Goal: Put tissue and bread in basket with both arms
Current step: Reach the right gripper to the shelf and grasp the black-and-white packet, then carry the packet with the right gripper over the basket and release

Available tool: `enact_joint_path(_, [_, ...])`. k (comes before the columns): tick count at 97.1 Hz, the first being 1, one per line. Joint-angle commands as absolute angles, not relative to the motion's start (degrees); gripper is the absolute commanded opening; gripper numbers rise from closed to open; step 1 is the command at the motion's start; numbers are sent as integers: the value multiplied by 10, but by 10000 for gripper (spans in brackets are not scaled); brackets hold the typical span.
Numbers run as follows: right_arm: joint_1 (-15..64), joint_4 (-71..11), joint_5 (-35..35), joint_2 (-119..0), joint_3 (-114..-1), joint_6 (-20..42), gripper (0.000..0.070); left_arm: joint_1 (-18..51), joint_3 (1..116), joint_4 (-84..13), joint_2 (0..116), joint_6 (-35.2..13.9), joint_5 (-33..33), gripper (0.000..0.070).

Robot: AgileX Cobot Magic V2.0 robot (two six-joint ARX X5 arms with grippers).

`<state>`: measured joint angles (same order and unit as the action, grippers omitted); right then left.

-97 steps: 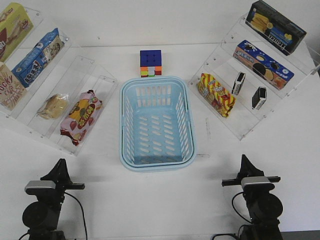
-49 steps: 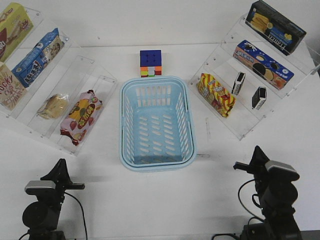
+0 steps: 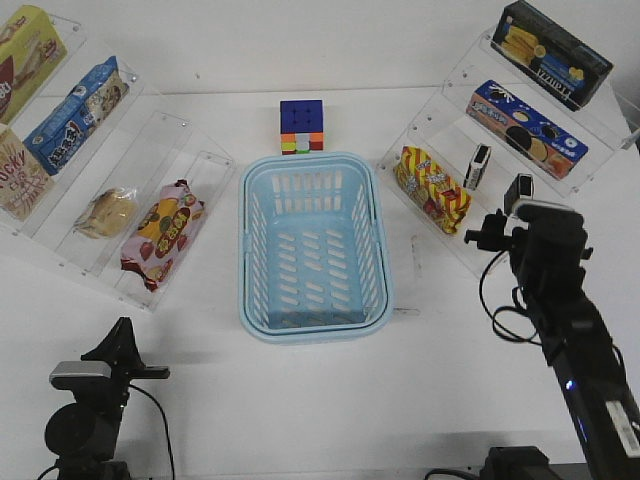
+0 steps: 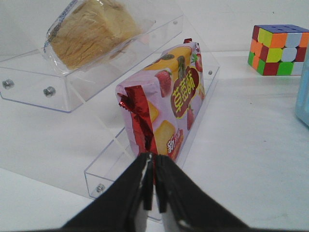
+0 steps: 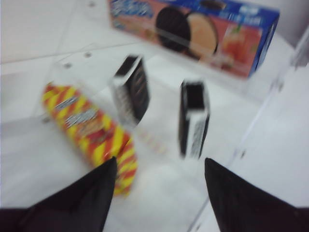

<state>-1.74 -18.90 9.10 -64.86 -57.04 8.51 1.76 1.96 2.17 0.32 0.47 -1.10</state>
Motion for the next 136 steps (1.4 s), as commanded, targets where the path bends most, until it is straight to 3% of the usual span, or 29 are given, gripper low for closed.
enact_joint_path(1, [-28, -201, 93, -700, -615, 59, 419, 17, 8, 29, 2, 4, -9, 1])
enact_joint_path(33, [-69, -205, 83, -858, -711, 36, 400, 17, 8, 29, 2, 4, -9, 1])
enact_joint_path(40, [-73, -197, 60, -874, -714, 35, 296, 17, 8, 29, 2, 4, -9, 1])
enact_joint_path(51, [-75, -189, 60, -883, -714, 27, 0, 17, 8, 29, 2, 4, -9, 1])
enact_joint_path(78, [-74, -203, 49, -801, -733, 15, 0, 17, 8, 29, 2, 4, -9, 1])
enact_joint_path(95, [-43, -213, -138, -711, -735, 52, 0, 17, 8, 29, 2, 4, -9, 1])
enact_joint_path(109, [38, -212, -271, -690, -735, 65, 0, 17, 8, 29, 2, 4, -9, 1])
enact_joint_path(123, [162, -222, -280, -711, -734, 26, 0, 17, 8, 29, 2, 4, -9, 1])
enact_joint_path(136, [243, -222, -234, -748, -734, -8, 32, 17, 8, 29, 2, 4, -9, 1])
